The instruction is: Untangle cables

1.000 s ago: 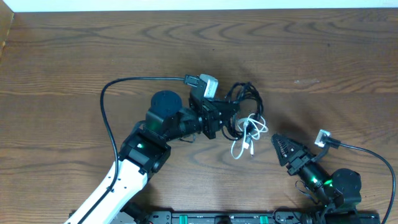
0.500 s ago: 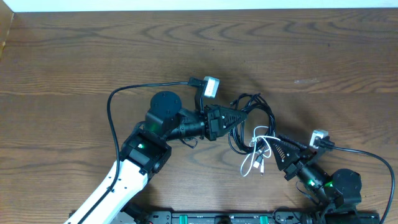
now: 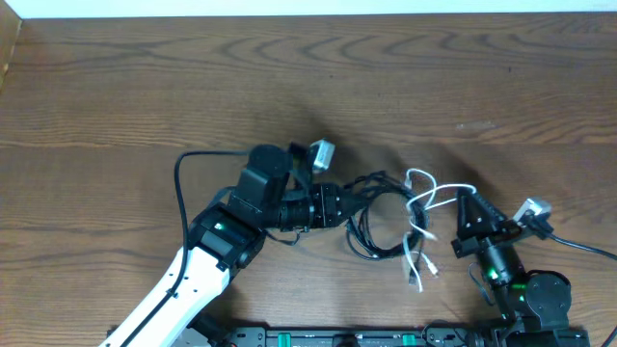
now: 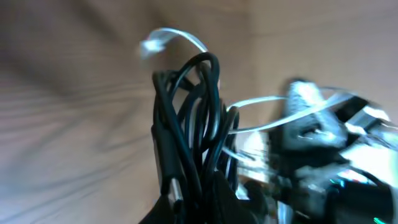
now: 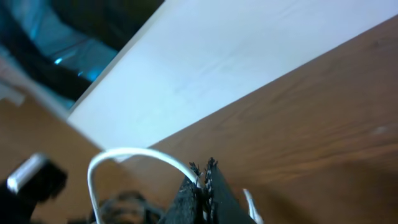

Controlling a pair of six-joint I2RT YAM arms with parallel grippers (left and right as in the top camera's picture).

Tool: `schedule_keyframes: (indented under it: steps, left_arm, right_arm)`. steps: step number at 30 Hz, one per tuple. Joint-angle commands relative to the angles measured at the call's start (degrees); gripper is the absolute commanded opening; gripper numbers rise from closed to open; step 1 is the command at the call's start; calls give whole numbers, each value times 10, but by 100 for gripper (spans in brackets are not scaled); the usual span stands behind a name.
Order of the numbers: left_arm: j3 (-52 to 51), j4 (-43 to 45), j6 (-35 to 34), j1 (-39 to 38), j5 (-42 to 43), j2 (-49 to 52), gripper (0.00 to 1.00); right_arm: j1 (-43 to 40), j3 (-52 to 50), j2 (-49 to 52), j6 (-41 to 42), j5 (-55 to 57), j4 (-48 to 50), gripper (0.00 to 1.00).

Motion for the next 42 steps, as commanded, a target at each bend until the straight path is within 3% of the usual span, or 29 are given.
schedule_keyframes:
  steps: [1, 7, 10, 21, 27, 35, 42]
  left_arm:
    - [7, -56, 21, 2, -169, -2, 8]
    - [7, -122, 21, 2, -343, -2, 7]
    - [7, -133, 21, 2, -384, -2, 8]
    - [7, -134, 21, 2, -388, -2, 8]
    - [7, -134, 21, 2, -388, -2, 7]
    - [7, -150, 21, 2, -448, -1, 7]
    - [7, -161, 16, 2, -508, -1, 8]
  right_arm:
    - [2, 2, -2, -7, 85, 2, 1]
    - [2, 2, -2, 0, 195, -2, 1]
    - [2, 2, -2, -1, 222, -18, 1]
    - [2, 2, -2, -37, 227, -92, 1]
    - [2, 2, -2, -37, 296, -135, 1]
    - [2, 2, -2, -28, 450, -183, 1]
    - [2, 2, -2, -18, 459, -188, 1]
